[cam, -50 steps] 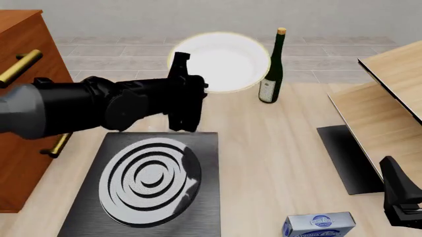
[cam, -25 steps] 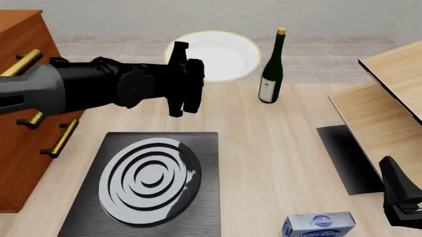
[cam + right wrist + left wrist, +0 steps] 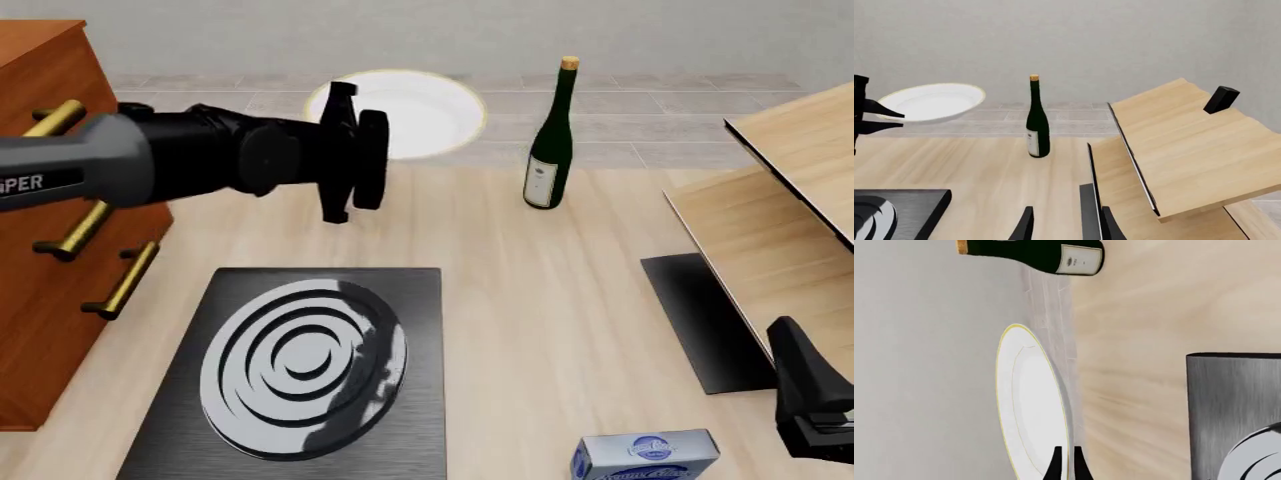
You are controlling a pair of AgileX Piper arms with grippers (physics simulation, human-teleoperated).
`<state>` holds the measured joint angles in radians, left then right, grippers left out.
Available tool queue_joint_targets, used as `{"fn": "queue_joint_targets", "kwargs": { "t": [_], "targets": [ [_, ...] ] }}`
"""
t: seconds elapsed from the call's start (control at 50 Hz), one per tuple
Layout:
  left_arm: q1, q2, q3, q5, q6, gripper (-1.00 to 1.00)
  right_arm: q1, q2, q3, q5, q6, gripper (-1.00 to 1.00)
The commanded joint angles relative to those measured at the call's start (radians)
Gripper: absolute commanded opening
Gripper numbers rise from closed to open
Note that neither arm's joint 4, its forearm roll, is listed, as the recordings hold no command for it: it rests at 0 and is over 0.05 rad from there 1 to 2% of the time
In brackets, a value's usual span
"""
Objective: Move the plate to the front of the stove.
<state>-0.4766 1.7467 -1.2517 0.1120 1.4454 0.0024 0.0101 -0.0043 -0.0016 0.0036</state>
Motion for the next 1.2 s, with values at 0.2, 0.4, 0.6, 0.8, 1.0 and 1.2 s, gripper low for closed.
{"fn": "queue_joint_targets", "kwargs": {
  "t": [0.2, 0.4, 0.6, 0.8, 1.0, 1.2],
  "targets": [
    [0.073, 0.069, -0.076, 0.025, 0.0, -1.0, 0.0, 0.005, 0.0, -0.001, 0.002, 1.0],
    [0.087, 0.097, -0.069, 0.01, 0.003, -1.0, 0.0, 0.005, 0.0, -0.001, 0.003, 1.0],
    [0.096, 0.124, -0.029, -0.026, 0.004, -1.0, 0.0, 0.005, 0.0, -0.001, 0.003, 1.0],
    [0.114, 0.151, -0.057, -0.006, -0.007, -1.0, -0.001, 0.007, 0.0, -0.002, 0.003, 1.0],
    [0.132, 0.163, -0.046, -0.019, 0.002, -1.0, 0.0, 0.009, 0.0, -0.003, 0.003, 1.0],
    [0.125, 0.179, -0.065, -0.005, -0.012, -1.0, 0.0, 0.007, 0.0, -0.002, 0.003, 1.0]
  ]
}}
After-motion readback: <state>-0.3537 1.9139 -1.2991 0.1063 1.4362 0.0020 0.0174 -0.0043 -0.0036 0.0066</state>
